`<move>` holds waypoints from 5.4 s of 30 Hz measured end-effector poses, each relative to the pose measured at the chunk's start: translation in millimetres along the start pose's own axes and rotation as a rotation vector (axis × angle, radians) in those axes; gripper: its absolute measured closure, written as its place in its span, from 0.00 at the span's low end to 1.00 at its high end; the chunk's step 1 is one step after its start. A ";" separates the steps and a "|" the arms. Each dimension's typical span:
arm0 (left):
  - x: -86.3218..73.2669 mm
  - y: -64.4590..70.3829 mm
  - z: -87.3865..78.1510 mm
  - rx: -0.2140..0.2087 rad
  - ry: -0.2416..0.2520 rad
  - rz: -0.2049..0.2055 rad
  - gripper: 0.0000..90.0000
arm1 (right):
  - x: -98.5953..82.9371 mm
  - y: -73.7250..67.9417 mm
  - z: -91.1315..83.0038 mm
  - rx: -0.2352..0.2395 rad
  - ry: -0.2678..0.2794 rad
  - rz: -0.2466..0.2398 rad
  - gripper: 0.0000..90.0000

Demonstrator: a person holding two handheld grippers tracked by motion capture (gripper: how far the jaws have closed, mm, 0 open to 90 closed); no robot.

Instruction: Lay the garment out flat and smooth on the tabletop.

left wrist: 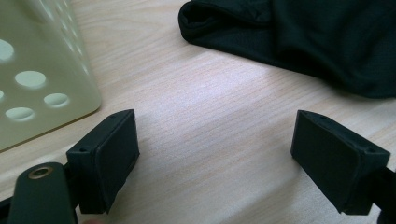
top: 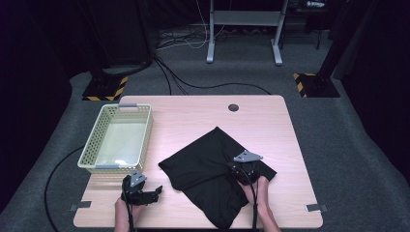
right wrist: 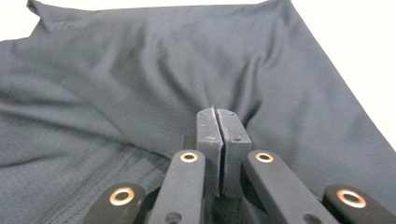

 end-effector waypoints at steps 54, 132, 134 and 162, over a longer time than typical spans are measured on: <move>0.2 -0.3 0.0 0.016 0.000 -0.011 0.16 | -1.5 25.8 -10.5 -0.069 0.072 0.063 0.95; 32.9 62.4 33.9 -0.075 0.006 0.091 0.16 | -12.4 47.5 -8.9 -0.190 0.078 0.111 0.91; 32.8 62.6 34.0 -0.075 0.007 0.088 0.16 | -15.0 50.4 -5.6 -0.189 0.059 0.117 0.91; 32.9 62.5 34.0 -0.075 0.007 0.088 0.16 | -3.4 12.9 10.2 -0.097 -0.015 0.004 0.98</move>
Point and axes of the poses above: each handheld gripper's, and its own axes: z roughly forward along the jaws, x roughly out of its top, y roughly to its right, the point moved 1 cm from there along z, roughly forward along the jaws, and after that the axes turned 1 degree about -y, right-handed, at the moved point
